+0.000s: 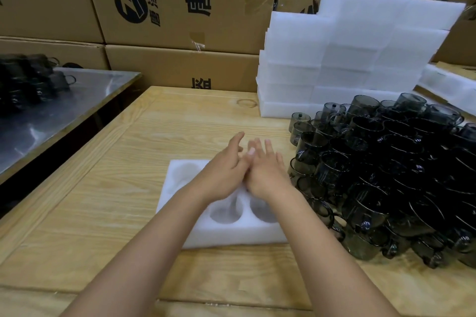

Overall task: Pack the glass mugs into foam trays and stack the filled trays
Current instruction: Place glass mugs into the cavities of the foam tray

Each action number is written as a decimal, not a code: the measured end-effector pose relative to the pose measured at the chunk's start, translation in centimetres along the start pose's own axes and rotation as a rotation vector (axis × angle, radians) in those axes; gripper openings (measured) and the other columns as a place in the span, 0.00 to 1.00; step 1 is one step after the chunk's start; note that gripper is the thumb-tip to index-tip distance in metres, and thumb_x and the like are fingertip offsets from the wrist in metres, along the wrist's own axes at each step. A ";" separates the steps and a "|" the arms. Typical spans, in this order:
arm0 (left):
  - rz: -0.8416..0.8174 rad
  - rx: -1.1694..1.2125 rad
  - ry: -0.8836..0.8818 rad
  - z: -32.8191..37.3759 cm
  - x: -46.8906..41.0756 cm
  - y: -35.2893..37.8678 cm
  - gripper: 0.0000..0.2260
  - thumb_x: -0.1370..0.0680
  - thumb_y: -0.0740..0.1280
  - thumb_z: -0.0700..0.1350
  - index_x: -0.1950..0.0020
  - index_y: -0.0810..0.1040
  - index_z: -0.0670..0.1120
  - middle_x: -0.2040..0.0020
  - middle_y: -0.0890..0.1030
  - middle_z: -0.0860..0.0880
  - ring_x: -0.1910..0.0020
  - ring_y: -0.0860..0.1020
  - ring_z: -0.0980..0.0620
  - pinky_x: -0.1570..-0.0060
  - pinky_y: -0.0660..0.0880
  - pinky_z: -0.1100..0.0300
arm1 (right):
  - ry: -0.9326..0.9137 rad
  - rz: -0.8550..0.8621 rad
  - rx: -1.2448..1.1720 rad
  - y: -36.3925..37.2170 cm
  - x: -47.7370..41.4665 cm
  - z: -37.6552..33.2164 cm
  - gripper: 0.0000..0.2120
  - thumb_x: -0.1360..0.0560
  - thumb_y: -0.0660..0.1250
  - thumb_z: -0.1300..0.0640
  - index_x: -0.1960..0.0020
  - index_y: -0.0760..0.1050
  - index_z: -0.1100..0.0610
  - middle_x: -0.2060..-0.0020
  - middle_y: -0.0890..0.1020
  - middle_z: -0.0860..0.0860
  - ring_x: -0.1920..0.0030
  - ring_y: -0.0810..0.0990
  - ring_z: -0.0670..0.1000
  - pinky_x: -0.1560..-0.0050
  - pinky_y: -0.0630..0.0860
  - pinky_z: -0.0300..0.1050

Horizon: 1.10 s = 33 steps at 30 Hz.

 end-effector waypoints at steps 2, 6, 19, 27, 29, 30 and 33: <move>-0.014 -0.019 0.018 -0.2 0.0 0.8 0.30 0.21 0.51 0.63 0.22 0.45 0.56 0.23 0.60 0.51 0.25 0.59 0.55 0.31 0.58 0.60 | -0.009 -0.124 0.118 1.4 -0.9 0.2 0.32 0.20 0.49 0.47 0.23 0.35 0.54 0.24 0.35 0.48 0.26 0.29 0.52 0.28 0.31 0.56; 0.033 0.027 0.021 -0.4 -0.4 0.6 0.33 0.22 0.51 0.65 0.22 0.45 0.55 0.21 0.53 0.53 0.24 0.53 0.59 0.31 0.52 0.63 | -0.001 -0.134 0.162 2.0 -1.4 0.5 0.34 0.21 0.48 0.46 0.24 0.32 0.55 0.25 0.33 0.48 0.27 0.27 0.52 0.29 0.29 0.59; 0.041 -0.048 0.086 2.3 0.4 0.6 0.18 0.20 0.60 0.56 0.32 0.72 0.54 0.36 0.75 0.57 0.36 0.70 0.61 0.47 0.69 0.69 | 0.058 0.838 0.066 -10.2 13.8 2.9 0.08 0.27 0.66 0.57 0.51 0.79 0.59 0.55 0.81 0.55 0.56 0.75 0.62 0.60 0.72 0.52; 0.019 -0.063 0.027 6.3 -3.1 5.8 0.17 0.21 0.64 0.55 0.37 0.76 0.48 0.40 0.79 0.53 0.46 0.77 0.53 0.49 0.71 0.58 | 0.306 0.526 0.186 -10.5 14.0 9.2 0.19 0.27 0.67 0.46 0.40 0.78 0.56 0.45 0.78 0.54 0.45 0.67 0.60 0.49 0.66 0.54; 0.074 -0.038 -0.019 6.0 -4.0 6.3 0.15 0.22 0.65 0.55 0.40 0.78 0.48 0.42 0.80 0.53 0.44 0.77 0.52 0.51 0.69 0.61 | 0.259 0.479 0.241 -10.1 12.6 8.7 0.20 0.24 0.62 0.43 0.37 0.74 0.52 0.41 0.76 0.50 0.42 0.66 0.56 0.46 0.65 0.52; 0.106 -0.022 -0.037 5.9 -4.4 6.4 0.15 0.22 0.66 0.54 0.41 0.78 0.47 0.43 0.80 0.52 0.43 0.77 0.52 0.51 0.69 0.62 | 0.234 0.463 0.266 -10.0 11.9 8.5 0.20 0.24 0.60 0.42 0.36 0.73 0.51 0.40 0.75 0.49 0.41 0.66 0.55 0.45 0.65 0.50; 0.147 0.000 -0.064 5.6 -4.9 6.6 0.13 0.23 0.67 0.53 0.45 0.80 0.47 0.45 0.82 0.51 0.44 0.77 0.53 0.51 0.69 0.63 | 0.201 0.398 0.337 -9.2 9.9 8.0 0.20 0.22 0.58 0.42 0.35 0.71 0.50 0.40 0.73 0.49 0.39 0.65 0.55 0.45 0.64 0.49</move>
Point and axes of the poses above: each hand's wrist, its own x-axis away from the middle knuckle, its own y-axis out of the palm, z = x × y, the point moved 6 cm from there along -x, towards the middle knuckle
